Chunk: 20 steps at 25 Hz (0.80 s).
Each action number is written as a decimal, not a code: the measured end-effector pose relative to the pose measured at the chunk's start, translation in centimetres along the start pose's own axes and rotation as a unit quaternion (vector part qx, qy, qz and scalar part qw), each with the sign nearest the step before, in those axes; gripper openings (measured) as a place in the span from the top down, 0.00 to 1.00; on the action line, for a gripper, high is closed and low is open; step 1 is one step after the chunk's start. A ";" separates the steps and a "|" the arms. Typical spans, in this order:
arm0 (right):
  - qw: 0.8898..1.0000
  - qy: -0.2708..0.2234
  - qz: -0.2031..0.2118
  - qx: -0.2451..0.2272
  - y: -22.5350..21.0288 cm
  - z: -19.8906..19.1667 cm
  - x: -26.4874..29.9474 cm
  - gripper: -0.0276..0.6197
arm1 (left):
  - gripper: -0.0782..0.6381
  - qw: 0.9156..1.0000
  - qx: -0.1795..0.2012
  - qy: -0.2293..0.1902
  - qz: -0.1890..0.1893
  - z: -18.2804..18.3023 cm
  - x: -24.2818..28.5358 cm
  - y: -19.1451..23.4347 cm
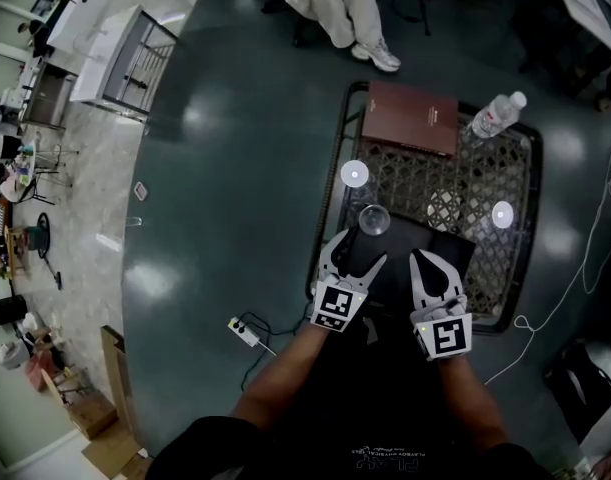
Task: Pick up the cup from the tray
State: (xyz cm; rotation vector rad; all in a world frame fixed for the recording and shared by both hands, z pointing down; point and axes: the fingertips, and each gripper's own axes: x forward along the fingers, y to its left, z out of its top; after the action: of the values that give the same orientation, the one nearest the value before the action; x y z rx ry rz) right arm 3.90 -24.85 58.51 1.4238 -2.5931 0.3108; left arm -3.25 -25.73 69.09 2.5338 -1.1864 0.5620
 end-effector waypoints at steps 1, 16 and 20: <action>1.000 0.001 0.002 -0.002 0.0 0.0 -0.1 0.95 | 0.40 1.000 0.006 0.004 0.000 -0.3 0.4 0.1; 1.000 0.003 0.019 0.016 0.1 -0.1 1.2 0.95 | 0.39 0.997 0.044 0.063 -0.009 -2.3 5.8 0.9; 1.000 0.004 0.019 0.024 -0.1 -0.5 1.6 0.95 | 0.39 0.997 0.050 0.065 -0.006 -2.4 6.8 1.1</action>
State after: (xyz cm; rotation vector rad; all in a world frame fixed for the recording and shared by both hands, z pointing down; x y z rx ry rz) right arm 3.20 -26.07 59.34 1.3878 -2.6261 0.3847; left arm -0.67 -29.92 74.45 2.5408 -1.1219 0.7896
